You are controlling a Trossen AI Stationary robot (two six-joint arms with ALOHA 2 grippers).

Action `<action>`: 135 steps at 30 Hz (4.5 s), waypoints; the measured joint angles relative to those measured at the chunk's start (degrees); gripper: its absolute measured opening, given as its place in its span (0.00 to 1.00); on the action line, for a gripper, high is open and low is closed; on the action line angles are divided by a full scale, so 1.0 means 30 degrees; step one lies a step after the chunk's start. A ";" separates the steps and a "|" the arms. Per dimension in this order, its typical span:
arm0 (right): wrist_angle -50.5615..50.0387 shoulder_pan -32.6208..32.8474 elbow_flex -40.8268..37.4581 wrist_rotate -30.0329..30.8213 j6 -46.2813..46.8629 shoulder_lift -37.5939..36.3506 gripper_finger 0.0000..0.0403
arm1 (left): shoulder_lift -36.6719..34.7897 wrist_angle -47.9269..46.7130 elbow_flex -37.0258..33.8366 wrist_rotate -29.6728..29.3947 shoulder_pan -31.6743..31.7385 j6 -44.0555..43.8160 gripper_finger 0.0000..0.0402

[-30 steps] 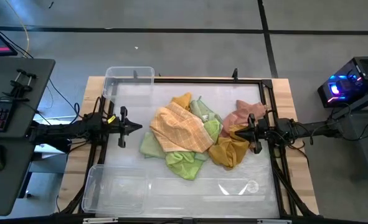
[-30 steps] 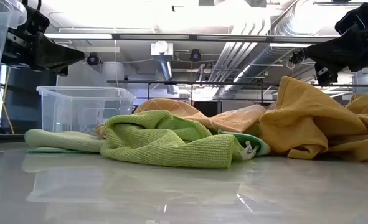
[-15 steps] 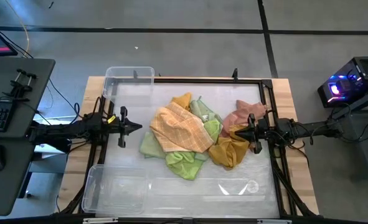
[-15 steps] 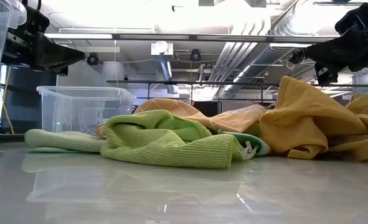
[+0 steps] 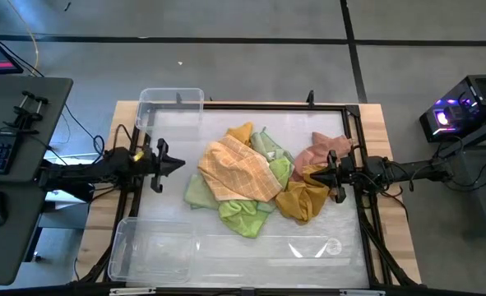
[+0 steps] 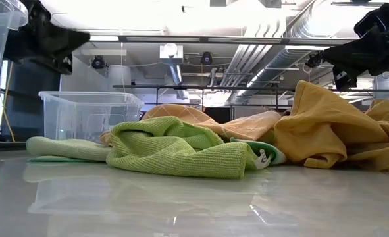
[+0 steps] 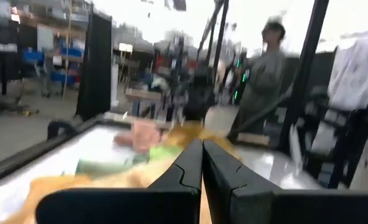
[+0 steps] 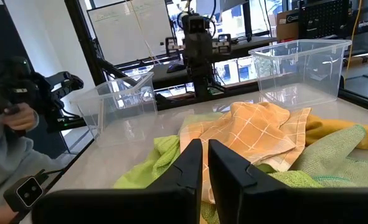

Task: Sort towels by color in basket
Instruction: Put the orange towel into the top transparent bin

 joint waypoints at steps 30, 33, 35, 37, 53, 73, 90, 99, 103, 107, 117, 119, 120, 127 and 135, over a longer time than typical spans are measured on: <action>0.0000 -0.0007 0.0000 0.0000 0.0002 0.0000 0.06 | 2.2699 0.6621 0.9357 -0.4830 -0.2123 0.3544 0.49; 0.0000 -0.0007 0.0000 0.0000 -0.0005 0.0007 0.06 | 2.4672 0.5808 1.1258 -0.4714 -0.1631 0.3999 0.52; 0.0000 -0.0001 -0.0004 0.0000 0.0002 0.0000 0.06 | 2.5668 0.4034 1.2556 -0.4073 -0.1329 0.4572 0.52; 0.0000 -0.0002 -0.0005 0.0000 -0.0005 0.0007 0.06 | 2.6615 0.1874 1.3692 -0.3122 -0.1079 0.5153 0.52; 0.0000 -0.0007 0.0000 0.0000 0.0001 0.0003 0.06 | 3.1951 -0.0331 1.5322 -0.3241 -0.0264 0.7386 0.42; 0.0000 0.0000 0.0000 0.0000 -0.0003 0.0007 0.06 | 2.6712 -0.6490 1.9147 -0.6841 -0.1732 1.2181 0.00; 0.0005 -0.0005 0.0000 -0.0007 0.0002 0.0015 0.06 | 1.9097 -0.6963 2.7168 -1.3582 -0.1852 2.3096 0.00; 0.0002 -0.0007 -0.0002 -0.0007 0.0000 0.0015 0.06 | 1.8099 -0.7033 2.8297 -1.0621 0.1708 2.4915 0.00; 0.0000 -0.0006 0.0000 -0.0007 0.0002 0.0015 0.06 | 1.8076 -0.7807 2.8280 -0.8104 0.4454 2.3356 0.00; 0.0002 -0.0002 0.0000 -0.0007 0.0002 0.0015 0.06 | 1.8119 -0.9092 2.8279 -0.5877 0.7505 2.1594 0.00; 0.0000 -0.0005 -0.0007 -0.0015 0.0002 0.0015 0.06 | 1.8362 -1.2233 2.7074 -0.3793 1.2704 1.9395 0.00; 0.0000 -0.0003 0.0000 -0.0009 0.0001 0.0015 0.06 | 1.8375 -1.2168 2.6414 -0.3617 1.3447 1.9386 0.00; 0.0002 -0.0007 -0.0006 -0.0009 -0.0004 0.0015 0.06 | 1.8368 -1.2050 2.6055 -0.3390 1.3782 1.9386 0.00; 0.0001 -0.0006 -0.0005 -0.0013 0.0001 0.0015 0.06 | 1.8382 -1.1352 2.3678 -0.2105 1.5329 1.9568 0.00; 0.0000 -0.0007 0.0000 -0.0012 0.0002 0.0022 0.06 | 1.8372 -0.6843 2.3146 -0.2067 1.5710 2.0086 0.00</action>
